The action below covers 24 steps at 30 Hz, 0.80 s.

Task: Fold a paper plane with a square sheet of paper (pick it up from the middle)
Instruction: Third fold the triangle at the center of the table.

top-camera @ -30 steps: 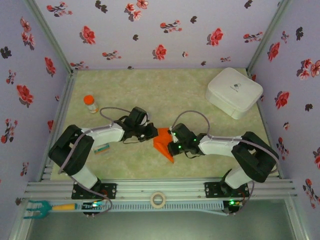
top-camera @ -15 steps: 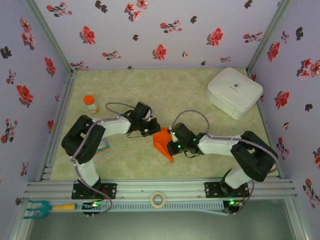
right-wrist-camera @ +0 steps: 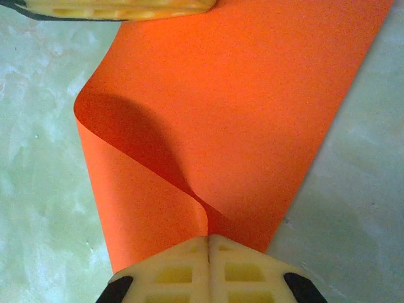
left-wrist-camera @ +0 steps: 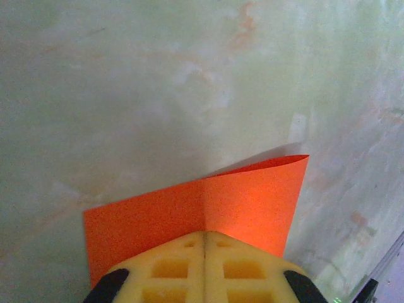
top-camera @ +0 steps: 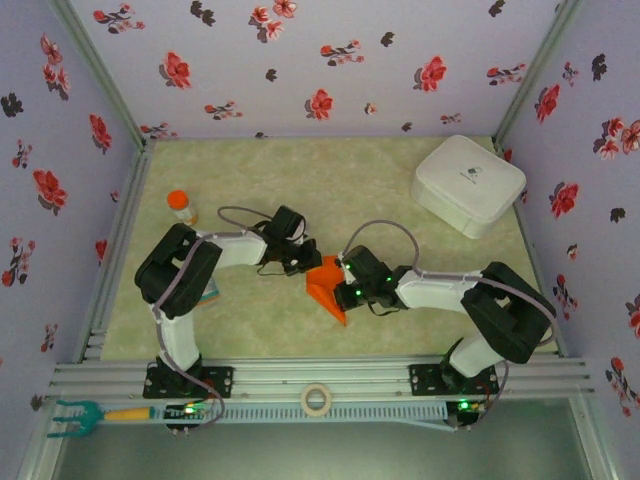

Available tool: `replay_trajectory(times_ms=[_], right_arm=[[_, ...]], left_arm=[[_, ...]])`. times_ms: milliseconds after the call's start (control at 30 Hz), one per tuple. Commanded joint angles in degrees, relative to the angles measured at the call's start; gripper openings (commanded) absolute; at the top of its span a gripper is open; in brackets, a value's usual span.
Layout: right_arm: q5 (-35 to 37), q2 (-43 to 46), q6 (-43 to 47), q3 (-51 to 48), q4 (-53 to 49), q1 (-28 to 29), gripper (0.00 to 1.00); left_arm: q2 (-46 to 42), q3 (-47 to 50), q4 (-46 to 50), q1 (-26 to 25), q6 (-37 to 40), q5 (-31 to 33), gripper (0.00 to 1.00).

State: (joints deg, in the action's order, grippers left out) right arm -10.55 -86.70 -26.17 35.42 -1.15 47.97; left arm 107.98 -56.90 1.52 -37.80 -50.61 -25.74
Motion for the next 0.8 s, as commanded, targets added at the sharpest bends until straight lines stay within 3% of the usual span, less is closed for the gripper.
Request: replay_trajectory(times_ms=[0, 767], right_arm=[[-0.7, 0.6, -0.8, 0.2, 1.0, -0.4, 0.03], [-0.4, 0.6, 0.1, 0.4, 0.0, -0.5, 0.03]], left_arm=[[1.7, -0.8, 0.5, 0.4, 1.3, -0.8, 0.04], [0.4, -2.3, 2.5, 0.4, 2.4, -0.8, 0.04]])
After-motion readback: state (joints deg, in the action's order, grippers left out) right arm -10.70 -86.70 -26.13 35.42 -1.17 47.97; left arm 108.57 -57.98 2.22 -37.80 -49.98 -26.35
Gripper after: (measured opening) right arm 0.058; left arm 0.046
